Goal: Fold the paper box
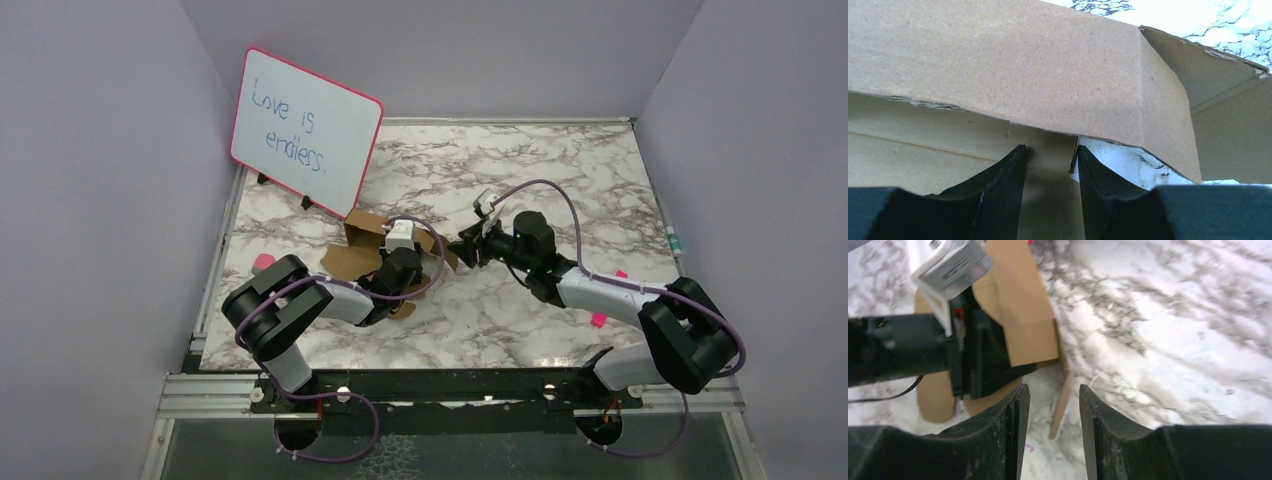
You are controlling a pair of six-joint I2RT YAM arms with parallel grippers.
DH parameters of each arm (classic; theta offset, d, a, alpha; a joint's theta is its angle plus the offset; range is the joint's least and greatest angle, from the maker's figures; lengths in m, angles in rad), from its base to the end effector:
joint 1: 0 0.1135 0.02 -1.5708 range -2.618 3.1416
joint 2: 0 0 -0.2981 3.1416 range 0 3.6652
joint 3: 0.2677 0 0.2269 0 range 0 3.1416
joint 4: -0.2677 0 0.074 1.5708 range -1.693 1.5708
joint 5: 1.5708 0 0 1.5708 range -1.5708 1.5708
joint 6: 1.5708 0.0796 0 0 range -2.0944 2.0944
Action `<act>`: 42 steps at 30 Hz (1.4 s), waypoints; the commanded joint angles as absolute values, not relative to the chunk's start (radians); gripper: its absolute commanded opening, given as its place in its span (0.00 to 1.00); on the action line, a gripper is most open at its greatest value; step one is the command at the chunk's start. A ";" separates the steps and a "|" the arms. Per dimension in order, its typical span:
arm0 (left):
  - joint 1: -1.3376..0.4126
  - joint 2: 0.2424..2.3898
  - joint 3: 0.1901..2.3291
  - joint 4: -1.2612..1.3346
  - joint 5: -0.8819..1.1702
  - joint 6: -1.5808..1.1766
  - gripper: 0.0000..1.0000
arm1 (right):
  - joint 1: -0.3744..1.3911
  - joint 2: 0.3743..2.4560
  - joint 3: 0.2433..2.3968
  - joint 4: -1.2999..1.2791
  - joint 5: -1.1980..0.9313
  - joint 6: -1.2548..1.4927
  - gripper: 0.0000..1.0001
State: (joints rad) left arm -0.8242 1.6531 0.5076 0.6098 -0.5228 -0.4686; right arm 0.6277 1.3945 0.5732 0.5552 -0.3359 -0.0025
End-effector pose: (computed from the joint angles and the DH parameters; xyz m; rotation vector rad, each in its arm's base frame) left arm 0.2413 -0.2023 0.1631 0.0544 2.0381 -0.2607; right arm 0.2312 0.2001 0.2485 -0.8104 1.7042 0.7416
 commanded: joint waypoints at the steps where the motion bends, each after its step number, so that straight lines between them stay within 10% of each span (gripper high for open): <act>1: -0.813 1.655 0.481 0.582 -0.465 -0.481 0.42 | 0.592 1.367 0.624 0.521 -0.163 -0.045 0.47; 7: -0.806 1.651 0.477 0.585 -0.448 -0.479 0.42 | 0.567 1.487 0.724 0.448 -0.010 -0.081 0.46; 24: -0.793 1.666 0.476 0.593 -0.416 -0.482 0.43 | 0.573 1.751 0.812 0.471 -0.578 -0.006 0.40; 42: -0.792 1.552 0.460 0.592 -0.370 -0.472 0.49 | 0.575 1.827 0.785 0.661 -0.678 0.151 0.39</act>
State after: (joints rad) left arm -0.7918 1.6051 0.4778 0.6098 -0.4206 -0.4683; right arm 0.5682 1.8050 0.7979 0.5808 -0.6376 0.1097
